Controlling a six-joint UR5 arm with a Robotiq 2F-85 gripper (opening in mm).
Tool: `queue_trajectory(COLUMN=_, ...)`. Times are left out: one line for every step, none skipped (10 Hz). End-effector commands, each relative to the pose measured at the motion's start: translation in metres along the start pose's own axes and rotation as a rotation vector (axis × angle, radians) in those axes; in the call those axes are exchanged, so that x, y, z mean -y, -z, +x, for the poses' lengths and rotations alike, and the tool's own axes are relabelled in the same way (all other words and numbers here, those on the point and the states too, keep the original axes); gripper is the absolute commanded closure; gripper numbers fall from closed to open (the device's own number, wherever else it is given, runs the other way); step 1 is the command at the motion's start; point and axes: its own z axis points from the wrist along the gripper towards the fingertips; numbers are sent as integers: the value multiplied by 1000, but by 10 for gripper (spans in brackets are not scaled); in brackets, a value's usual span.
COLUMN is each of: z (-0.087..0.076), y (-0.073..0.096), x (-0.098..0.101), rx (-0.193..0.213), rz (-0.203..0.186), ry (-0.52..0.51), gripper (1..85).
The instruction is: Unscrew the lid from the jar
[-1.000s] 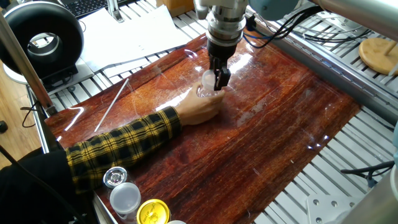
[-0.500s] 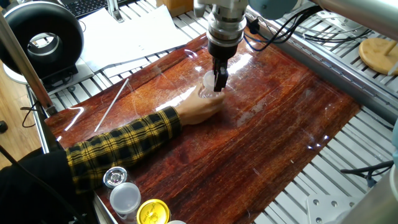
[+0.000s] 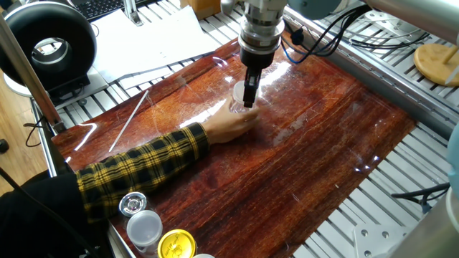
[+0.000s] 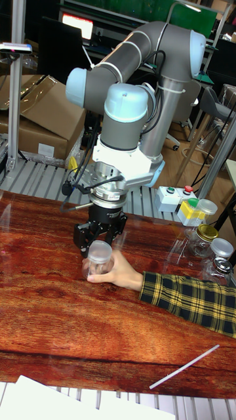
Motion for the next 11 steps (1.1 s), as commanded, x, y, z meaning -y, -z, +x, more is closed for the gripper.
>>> queue_trajectory(z=-3, y=2, x=3, rx=18, rz=-2, ry=-108, gripper=210)
queue_trajectory(z=-4, y=3, x=4, rx=21, rz=1, ry=-156, gripper=217)
queue_trajectory(z=-6, y=5, x=5, rx=24, rz=4, ry=-185, gripper=217)
queue_trajectory(z=-8, y=5, x=7, rx=29, rz=8, ry=-214, gripper=217)
queue_trajectory(z=-12, y=6, x=3, rx=30, rz=-10, ry=-259, gripper=217)
queue_trajectory(z=-15, y=6, x=4, rx=32, rz=-7, ry=-281, gripper=220)
queue_trajectory(z=-15, y=6, x=6, rx=31, rz=1, ry=-286, gripper=227)
queue_trajectory(z=-14, y=6, x=12, rx=30, rz=23, ry=-281, gripper=337)
queue_trajectory(z=-20, y=7, x=12, rx=48, rz=22, ry=-284, gripper=433)
queue_trajectory(z=-22, y=9, x=12, rx=51, rz=26, ry=-255, gripper=453)
queue_trajectory(z=-25, y=11, x=10, rx=53, rz=24, ry=-205, gripper=460)
